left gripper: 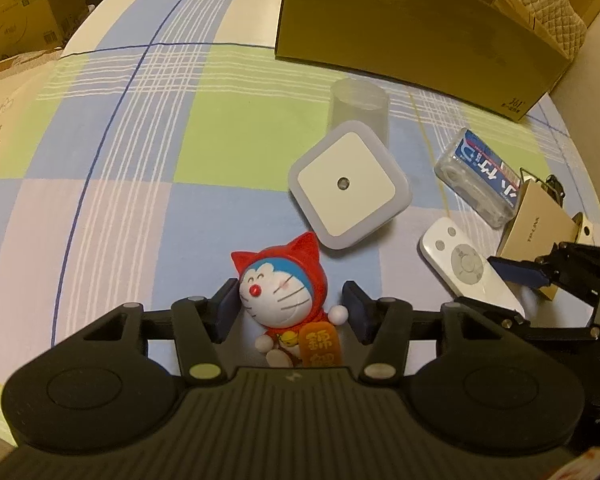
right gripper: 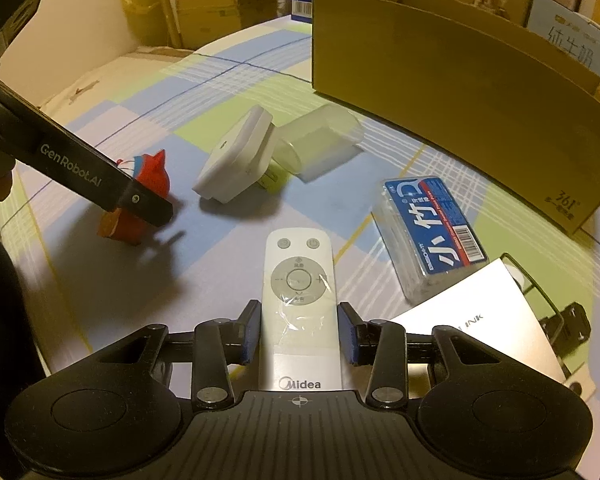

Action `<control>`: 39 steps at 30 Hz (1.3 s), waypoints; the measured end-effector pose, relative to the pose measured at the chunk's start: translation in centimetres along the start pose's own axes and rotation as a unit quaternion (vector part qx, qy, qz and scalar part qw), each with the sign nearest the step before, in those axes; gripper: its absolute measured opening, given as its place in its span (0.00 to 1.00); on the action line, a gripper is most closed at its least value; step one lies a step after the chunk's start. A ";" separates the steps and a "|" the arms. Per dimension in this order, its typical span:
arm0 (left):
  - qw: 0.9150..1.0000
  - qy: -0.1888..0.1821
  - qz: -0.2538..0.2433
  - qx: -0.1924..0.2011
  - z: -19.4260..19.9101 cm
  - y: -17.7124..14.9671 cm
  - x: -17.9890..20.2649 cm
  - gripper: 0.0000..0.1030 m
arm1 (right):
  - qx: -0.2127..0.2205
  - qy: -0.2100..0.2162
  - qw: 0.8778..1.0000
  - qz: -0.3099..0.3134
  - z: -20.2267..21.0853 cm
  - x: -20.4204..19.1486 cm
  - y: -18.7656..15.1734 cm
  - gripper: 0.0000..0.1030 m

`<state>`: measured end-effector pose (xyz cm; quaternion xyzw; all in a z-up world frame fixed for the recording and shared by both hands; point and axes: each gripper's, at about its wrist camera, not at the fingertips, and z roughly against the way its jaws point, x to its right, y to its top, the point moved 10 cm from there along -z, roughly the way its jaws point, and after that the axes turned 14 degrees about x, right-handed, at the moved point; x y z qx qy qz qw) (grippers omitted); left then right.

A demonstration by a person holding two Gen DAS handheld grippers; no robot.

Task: Organize rigid objects
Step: 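Carry the figurine into the cardboard box with the left gripper while the right carries the remote there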

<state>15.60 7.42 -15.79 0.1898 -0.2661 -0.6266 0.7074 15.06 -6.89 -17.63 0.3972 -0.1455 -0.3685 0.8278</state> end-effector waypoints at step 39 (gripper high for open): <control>0.981 -0.065 -0.102 0.152 -1.7 28.9 10.9 0.48 | 0.136 -0.140 0.974 -0.118 1.7 21.7 23.6 0.36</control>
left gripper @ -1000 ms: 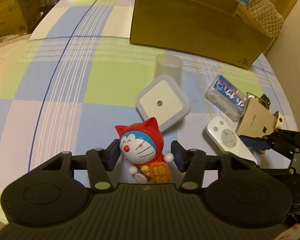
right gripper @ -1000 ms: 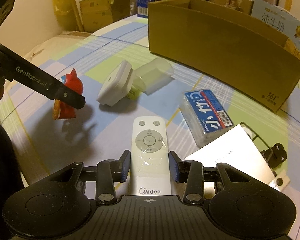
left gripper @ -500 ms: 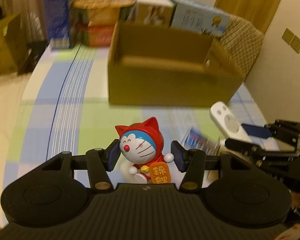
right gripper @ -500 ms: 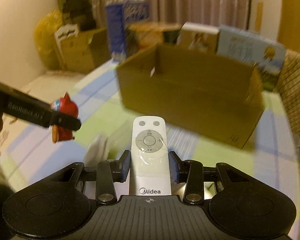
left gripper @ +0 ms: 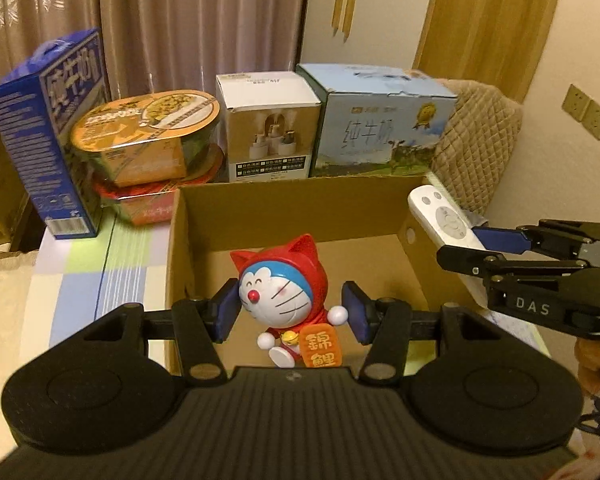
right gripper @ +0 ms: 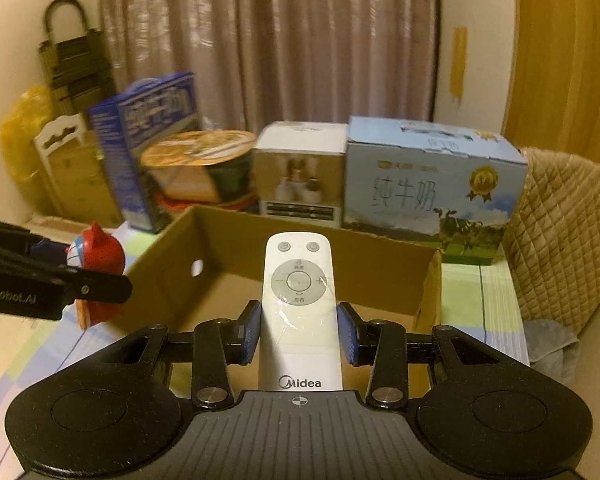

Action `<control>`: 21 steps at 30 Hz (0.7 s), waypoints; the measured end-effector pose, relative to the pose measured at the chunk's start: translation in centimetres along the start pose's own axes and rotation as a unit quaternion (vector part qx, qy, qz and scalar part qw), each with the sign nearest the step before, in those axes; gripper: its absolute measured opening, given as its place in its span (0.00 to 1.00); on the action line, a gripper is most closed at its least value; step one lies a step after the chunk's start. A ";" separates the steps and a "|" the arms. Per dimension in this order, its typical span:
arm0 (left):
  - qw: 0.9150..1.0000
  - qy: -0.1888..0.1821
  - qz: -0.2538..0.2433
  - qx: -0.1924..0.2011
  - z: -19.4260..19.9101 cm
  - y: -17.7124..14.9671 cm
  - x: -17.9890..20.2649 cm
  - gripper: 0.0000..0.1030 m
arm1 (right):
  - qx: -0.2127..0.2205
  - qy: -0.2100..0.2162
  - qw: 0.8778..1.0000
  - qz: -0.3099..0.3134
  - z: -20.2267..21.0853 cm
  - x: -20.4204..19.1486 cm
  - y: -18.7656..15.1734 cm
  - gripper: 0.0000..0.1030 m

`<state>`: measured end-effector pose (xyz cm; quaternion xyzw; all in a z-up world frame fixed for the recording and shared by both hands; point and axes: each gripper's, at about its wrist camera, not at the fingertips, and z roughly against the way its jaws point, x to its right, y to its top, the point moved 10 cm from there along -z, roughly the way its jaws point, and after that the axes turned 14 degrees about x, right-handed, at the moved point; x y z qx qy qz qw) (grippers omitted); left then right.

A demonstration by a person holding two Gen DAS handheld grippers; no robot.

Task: Organize rigid objects
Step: 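Carry the figurine into the cardboard box with the left gripper while the right carries the remote there, then open the left gripper to drop the figurine while the right gripper releases the remote in the box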

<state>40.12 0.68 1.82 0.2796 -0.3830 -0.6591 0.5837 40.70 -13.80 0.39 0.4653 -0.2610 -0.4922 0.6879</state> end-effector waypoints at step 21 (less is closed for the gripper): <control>0.999 0.001 -0.007 -0.049 -9.5 -4.5 -0.2 0.54 | -0.079 -0.017 0.996 -0.030 -7.0 2.5 -6.0 0.31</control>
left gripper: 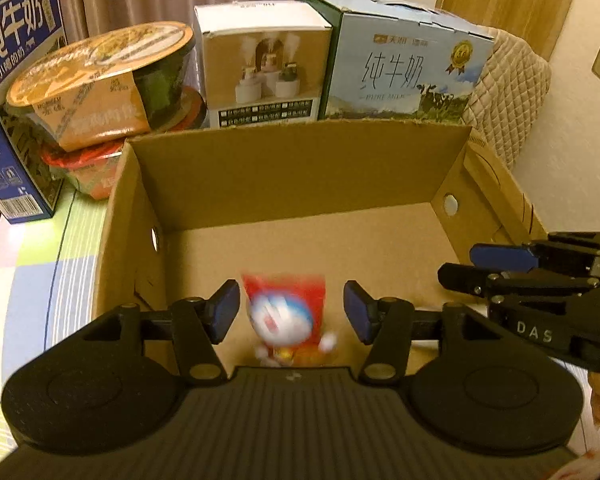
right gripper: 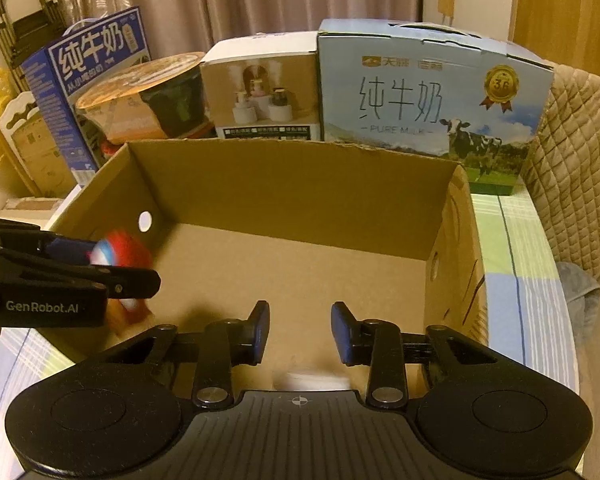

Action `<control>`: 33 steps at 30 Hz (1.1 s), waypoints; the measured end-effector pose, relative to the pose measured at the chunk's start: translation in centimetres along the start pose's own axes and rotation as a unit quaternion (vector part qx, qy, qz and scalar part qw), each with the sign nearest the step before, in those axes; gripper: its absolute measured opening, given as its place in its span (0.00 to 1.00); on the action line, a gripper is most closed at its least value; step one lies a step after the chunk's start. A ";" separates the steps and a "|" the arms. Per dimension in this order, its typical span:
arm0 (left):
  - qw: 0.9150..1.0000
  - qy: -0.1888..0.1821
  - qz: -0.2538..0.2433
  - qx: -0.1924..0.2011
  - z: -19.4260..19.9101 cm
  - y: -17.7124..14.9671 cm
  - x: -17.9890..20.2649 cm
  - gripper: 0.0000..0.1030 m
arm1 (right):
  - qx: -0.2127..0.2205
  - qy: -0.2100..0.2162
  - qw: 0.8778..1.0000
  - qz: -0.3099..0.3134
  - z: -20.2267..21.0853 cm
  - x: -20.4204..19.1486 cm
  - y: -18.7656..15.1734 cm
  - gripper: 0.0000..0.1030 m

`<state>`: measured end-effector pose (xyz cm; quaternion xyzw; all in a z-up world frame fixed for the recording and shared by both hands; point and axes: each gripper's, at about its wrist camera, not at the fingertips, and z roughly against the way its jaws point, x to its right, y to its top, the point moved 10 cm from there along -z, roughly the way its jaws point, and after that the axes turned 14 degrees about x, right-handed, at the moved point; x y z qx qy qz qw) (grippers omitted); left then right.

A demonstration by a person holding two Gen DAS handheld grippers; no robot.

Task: Organize rigid objects
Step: 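Open the left gripper to drop the figurine while the right gripper releases the remote in the box, then withdraw both grippers from the box back over the table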

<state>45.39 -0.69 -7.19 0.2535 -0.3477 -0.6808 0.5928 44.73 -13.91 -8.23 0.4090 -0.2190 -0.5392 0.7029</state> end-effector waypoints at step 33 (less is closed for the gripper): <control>0.995 0.037 -0.010 0.088 23.0 -7.9 2.5 0.99 | 0.095 -0.017 0.992 -0.077 24.8 -2.3 -6.8 0.85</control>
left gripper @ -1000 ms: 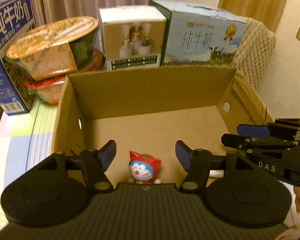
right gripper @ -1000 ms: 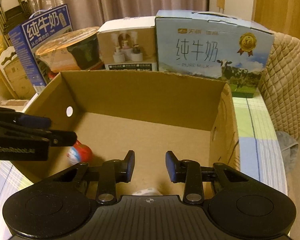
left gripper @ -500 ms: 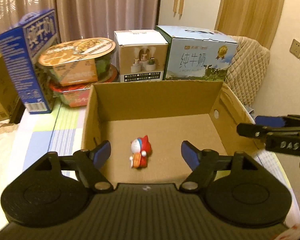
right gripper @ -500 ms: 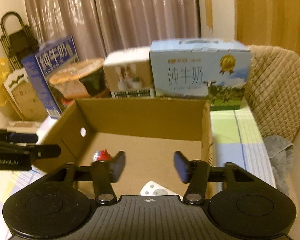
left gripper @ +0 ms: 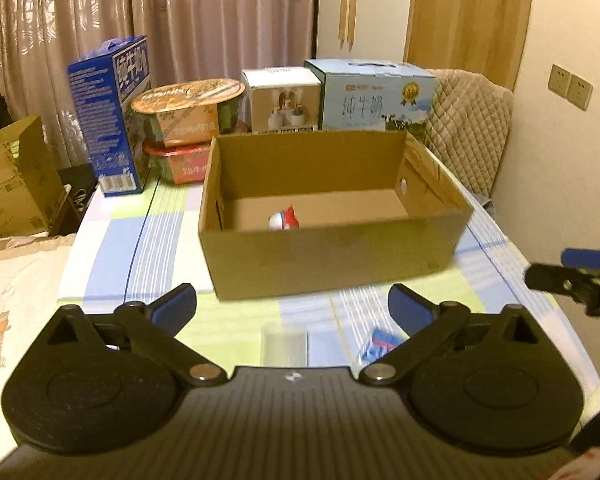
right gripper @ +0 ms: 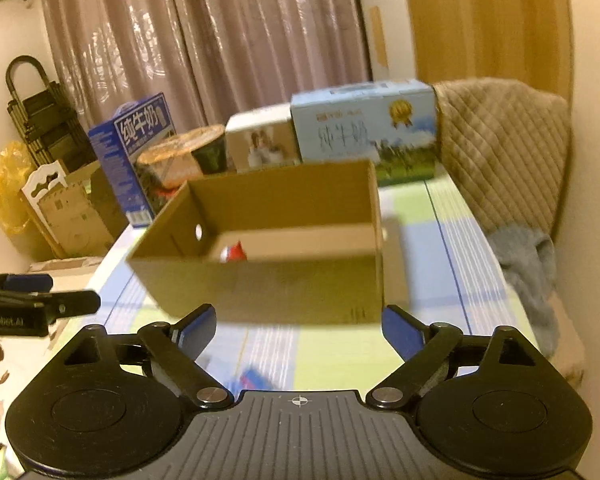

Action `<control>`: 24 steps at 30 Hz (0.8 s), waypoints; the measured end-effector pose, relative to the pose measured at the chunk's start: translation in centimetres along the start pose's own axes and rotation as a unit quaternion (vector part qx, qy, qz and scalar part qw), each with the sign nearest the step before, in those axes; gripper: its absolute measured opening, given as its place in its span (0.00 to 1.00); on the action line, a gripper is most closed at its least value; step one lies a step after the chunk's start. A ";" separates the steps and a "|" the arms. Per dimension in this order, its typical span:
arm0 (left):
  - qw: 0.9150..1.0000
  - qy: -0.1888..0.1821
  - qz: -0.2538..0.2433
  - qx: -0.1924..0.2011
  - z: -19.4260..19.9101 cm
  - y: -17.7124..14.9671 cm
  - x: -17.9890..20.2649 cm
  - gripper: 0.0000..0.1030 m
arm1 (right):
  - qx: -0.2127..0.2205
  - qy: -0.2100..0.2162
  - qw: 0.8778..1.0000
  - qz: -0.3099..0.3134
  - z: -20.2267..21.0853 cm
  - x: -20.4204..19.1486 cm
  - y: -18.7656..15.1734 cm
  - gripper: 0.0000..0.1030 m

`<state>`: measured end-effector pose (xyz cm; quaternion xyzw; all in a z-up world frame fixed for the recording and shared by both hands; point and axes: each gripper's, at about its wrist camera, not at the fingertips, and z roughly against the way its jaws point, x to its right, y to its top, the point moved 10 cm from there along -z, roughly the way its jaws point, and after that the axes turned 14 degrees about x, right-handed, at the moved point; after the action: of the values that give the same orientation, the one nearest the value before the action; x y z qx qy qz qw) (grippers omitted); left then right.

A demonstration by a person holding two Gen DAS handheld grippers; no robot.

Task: Organize rigid objects
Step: 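Withdraw both grippers from the box back over the table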

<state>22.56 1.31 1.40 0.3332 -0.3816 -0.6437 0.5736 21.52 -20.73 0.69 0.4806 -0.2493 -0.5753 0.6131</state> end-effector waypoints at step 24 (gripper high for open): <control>0.990 -0.077 -0.106 -0.052 3.9 -10.5 -0.8 0.99 | -0.041 -0.004 0.994 0.098 6.3 -0.9 -10.0 0.87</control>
<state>14.19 3.01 -5.88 0.2904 -0.3531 -0.7436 0.4879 11.25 -20.56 -5.27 0.4258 -0.2739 -0.5239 0.6850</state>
